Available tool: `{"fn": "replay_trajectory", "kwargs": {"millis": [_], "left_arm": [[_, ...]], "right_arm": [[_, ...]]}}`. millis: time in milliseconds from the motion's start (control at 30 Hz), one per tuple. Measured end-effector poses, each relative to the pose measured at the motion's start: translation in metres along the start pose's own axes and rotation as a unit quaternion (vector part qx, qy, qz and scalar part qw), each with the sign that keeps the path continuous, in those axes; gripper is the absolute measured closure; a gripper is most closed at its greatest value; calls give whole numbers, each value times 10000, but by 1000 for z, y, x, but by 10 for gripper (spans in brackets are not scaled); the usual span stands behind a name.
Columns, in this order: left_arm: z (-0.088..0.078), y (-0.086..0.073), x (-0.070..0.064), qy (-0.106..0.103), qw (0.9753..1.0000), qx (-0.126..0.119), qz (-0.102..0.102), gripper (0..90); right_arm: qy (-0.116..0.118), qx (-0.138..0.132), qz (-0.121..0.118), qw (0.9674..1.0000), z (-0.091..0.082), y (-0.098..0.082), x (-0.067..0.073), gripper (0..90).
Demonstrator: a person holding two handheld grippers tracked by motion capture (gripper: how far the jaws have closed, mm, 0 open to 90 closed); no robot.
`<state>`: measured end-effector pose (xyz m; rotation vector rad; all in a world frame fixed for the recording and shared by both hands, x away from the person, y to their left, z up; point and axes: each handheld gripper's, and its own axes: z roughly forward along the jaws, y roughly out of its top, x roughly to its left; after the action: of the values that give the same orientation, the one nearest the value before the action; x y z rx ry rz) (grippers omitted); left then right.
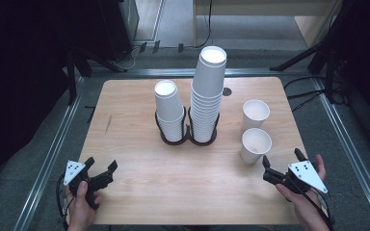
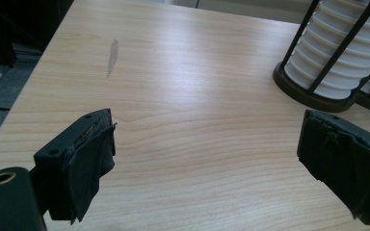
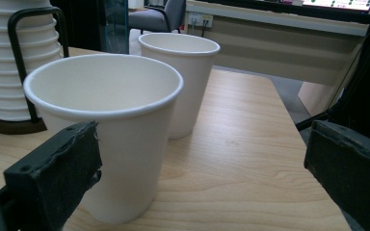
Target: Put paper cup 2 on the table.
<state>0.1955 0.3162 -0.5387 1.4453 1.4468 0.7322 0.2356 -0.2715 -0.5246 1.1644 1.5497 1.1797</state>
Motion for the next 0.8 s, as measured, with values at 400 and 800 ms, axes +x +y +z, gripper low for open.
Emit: {"fn": "replay_trajectory", "kwargs": {"millis": [400, 800], "left_arm": [[-14, -8, 13, 190, 9998, 39, -24, 62], [-30, -15, 25, 344, 9994, 68, -33, 62]], "right_arm": [[-356, -19, 73, 9993, -13, -13, -27, 0], [-482, 73, 249, 9985, -35, -28, -50, 0]]}}
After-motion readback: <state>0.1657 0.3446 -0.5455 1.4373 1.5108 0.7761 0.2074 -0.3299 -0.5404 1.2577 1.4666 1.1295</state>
